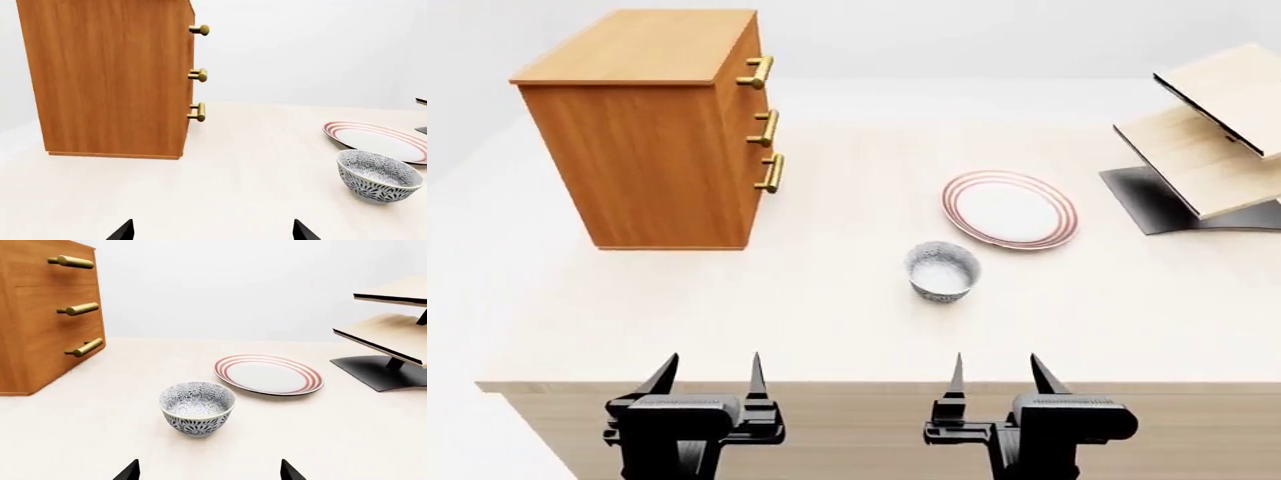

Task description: Open the top drawer of the cabinet and put the bowl in it.

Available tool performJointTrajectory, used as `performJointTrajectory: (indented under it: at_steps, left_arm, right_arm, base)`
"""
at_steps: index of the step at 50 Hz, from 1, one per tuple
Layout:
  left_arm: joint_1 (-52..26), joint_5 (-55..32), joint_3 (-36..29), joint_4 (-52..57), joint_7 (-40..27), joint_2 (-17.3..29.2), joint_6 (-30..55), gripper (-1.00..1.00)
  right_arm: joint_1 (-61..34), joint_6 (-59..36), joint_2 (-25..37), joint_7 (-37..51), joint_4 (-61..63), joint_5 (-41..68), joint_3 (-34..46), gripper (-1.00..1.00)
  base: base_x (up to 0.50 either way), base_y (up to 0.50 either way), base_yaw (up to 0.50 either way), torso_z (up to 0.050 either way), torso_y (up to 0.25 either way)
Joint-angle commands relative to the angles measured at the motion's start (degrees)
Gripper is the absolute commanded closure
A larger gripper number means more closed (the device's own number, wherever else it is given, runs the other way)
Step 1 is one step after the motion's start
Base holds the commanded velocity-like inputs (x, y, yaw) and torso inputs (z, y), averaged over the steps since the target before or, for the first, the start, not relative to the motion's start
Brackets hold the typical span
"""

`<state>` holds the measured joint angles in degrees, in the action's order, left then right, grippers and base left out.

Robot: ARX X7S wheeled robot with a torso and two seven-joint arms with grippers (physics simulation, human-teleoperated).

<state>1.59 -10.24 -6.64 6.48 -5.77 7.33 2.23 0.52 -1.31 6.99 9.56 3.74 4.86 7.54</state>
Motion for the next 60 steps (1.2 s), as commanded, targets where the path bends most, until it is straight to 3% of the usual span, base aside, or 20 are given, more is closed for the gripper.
performJointTrajectory:
  at_steps: [1,26,32,35,38,44,50,56,60]
  left_arm:
    - [0.11,-0.77,-0.42,0.3,-0.53,0.61,0.01,-1.0]
    - [-0.35,-1.74,-0.84,1.26,-2.11,1.77,0.29,-1.0]
    - [-6.61,-3.29,3.31,-0.23,-4.39,3.02,2.2,-1.0]
    - [-14.46,-3.42,7.92,-6.55,-7.2,4.48,2.26,-1.0]
    - [-25.41,-1.41,13.7,-20.3,-11.86,7.81,-0.97,-1.0]
    - [-41.01,5.97,17.91,-50.33,-21.02,15.57,-14.24,-1.0]
    - [-53.42,9.45,17.77,-80.01,-25.99,21.59,-28.79,-1.0]
    - [-53.45,9.67,18.14,-81.4,-27.95,22.44,-28.27,-1.0]
    - [-53.63,9.63,18.25,-81.4,-27.83,22.08,-27.86,-1.0]
  right_arm:
    - [0.1,0.01,0.5,0.67,0.24,0.53,0.64,-1.0]
    - [0.01,0.44,1.48,1.51,0.68,2.09,1.49,-1.0]
    - [-0.12,0.02,2.16,1.82,2.8,2.31,1.42,-1.0]
    - [-0.43,-1.5,2.86,2.12,5.9,2.62,1.03,-1.0]
    - [-1.44,-4.83,4.22,2.14,11.65,2.95,0.76,-1.0]
    - [-6.13,-14.63,7.38,2.42,22.59,4.27,-0.69,-1.0]
    - [-20.87,-24.46,11.77,0.61,24.19,1.55,0.63,-1.0]
    - [-46.84,-28.0,13.37,-4.63,3.93,-1.94,5.45,-1.0]
    - [-63.64,-20.8,11.0,-6.61,-23.43,-3.91,7.72,-1.0]
  base:
    - [0.0,0.5,0.0,0.0,0.0]
    - [0.0,0.42,0.0,0.0,0.0]
    - [0.0,0.0,0.0,0.0,0.0]
    - [0.0,0.0,0.0,0.0,0.0]
    - [0.0,0.0,0.0,0.0,0.0]
    - [0.0,0.0,0.0,0.0,0.0]
    - [0.0,0.0,0.0,0.0,0.0]
    - [0.0,0.0,0.0,0.0,0.0]
    - [0.0,0.0,0.0,0.0,0.0]
